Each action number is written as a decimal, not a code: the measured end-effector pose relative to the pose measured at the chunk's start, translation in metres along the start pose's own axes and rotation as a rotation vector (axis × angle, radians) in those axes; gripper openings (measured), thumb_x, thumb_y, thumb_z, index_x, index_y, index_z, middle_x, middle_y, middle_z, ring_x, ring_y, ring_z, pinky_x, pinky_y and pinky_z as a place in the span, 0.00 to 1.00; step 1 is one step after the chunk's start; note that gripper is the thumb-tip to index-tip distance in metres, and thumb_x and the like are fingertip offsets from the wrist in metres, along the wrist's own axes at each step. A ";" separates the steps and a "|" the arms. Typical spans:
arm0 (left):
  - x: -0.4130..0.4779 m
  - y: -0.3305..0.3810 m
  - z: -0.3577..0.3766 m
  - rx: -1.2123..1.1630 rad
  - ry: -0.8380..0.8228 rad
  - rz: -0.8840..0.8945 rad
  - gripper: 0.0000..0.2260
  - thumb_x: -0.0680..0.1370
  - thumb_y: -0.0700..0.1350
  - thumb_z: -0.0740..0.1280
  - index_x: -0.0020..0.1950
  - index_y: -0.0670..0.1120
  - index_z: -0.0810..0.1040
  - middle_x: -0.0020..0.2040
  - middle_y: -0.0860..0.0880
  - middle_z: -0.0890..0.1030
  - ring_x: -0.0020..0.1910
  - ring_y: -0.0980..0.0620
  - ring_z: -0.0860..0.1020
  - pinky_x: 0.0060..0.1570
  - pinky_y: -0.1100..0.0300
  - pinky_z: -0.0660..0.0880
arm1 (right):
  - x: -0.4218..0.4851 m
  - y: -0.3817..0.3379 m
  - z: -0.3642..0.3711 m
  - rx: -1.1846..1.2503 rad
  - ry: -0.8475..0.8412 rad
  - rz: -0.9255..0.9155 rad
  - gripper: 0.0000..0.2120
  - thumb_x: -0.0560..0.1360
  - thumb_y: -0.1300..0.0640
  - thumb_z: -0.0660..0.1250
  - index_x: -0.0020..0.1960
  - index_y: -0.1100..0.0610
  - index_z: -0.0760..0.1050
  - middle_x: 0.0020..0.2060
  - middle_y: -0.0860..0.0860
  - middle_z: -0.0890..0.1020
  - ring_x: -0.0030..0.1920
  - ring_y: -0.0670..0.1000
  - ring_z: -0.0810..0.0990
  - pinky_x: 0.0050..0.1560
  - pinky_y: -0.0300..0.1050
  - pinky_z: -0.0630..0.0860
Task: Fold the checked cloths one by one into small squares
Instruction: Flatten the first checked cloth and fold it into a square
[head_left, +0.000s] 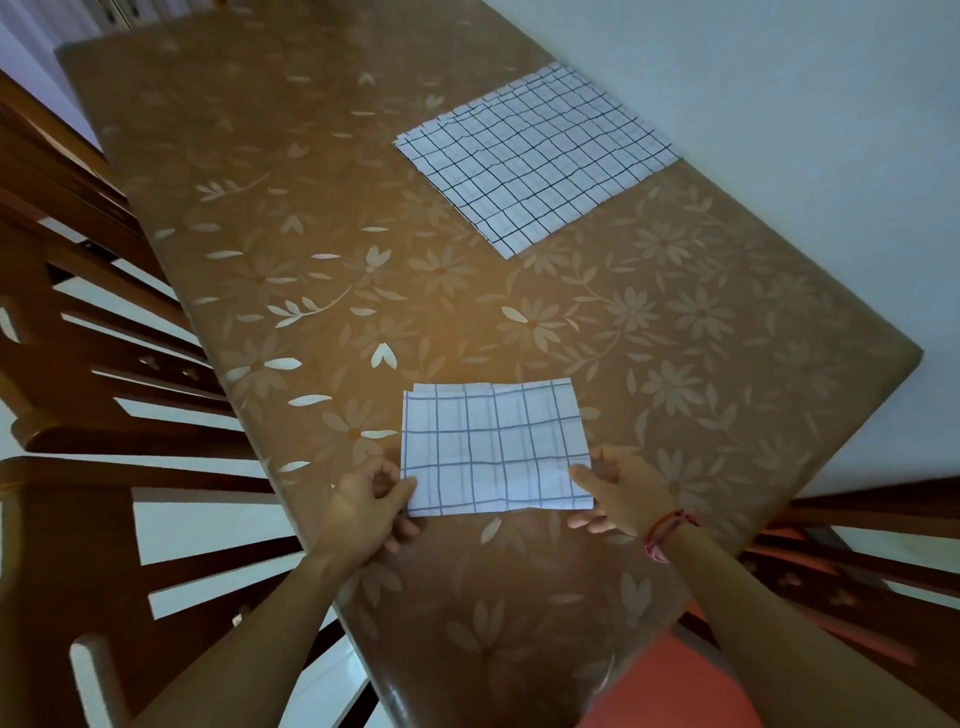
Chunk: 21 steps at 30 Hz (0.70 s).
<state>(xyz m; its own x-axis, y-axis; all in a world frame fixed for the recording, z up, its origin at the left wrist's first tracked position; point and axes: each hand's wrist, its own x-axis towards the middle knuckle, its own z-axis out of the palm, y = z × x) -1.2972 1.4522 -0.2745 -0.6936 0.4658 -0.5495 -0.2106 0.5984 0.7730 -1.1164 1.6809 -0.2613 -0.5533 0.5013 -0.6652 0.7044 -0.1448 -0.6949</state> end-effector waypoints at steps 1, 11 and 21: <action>0.000 -0.001 0.000 0.018 0.011 0.004 0.08 0.79 0.44 0.68 0.47 0.41 0.73 0.35 0.42 0.83 0.30 0.41 0.82 0.29 0.44 0.79 | -0.001 0.000 0.002 0.016 0.026 0.007 0.08 0.79 0.53 0.65 0.52 0.57 0.73 0.44 0.52 0.84 0.36 0.55 0.86 0.30 0.42 0.79; 0.000 -0.006 0.005 0.160 0.049 0.106 0.08 0.75 0.47 0.73 0.50 0.52 0.75 0.38 0.52 0.83 0.33 0.52 0.82 0.31 0.56 0.79 | 0.005 0.011 0.011 -0.231 0.277 -0.080 0.10 0.68 0.53 0.76 0.47 0.48 0.78 0.38 0.40 0.82 0.40 0.45 0.83 0.37 0.39 0.79; 0.005 -0.007 0.008 0.100 0.160 0.048 0.07 0.78 0.45 0.69 0.41 0.44 0.77 0.29 0.45 0.81 0.24 0.50 0.78 0.21 0.60 0.72 | 0.000 -0.003 -0.001 -0.232 0.023 -0.051 0.11 0.68 0.55 0.76 0.47 0.47 0.78 0.41 0.44 0.85 0.31 0.43 0.81 0.32 0.35 0.77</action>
<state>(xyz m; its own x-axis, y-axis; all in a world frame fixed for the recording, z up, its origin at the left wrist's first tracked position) -1.2935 1.4557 -0.2852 -0.8038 0.3900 -0.4493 -0.1112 0.6435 0.7574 -1.1180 1.6828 -0.2592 -0.5825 0.5225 -0.6227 0.7606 0.0800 -0.6443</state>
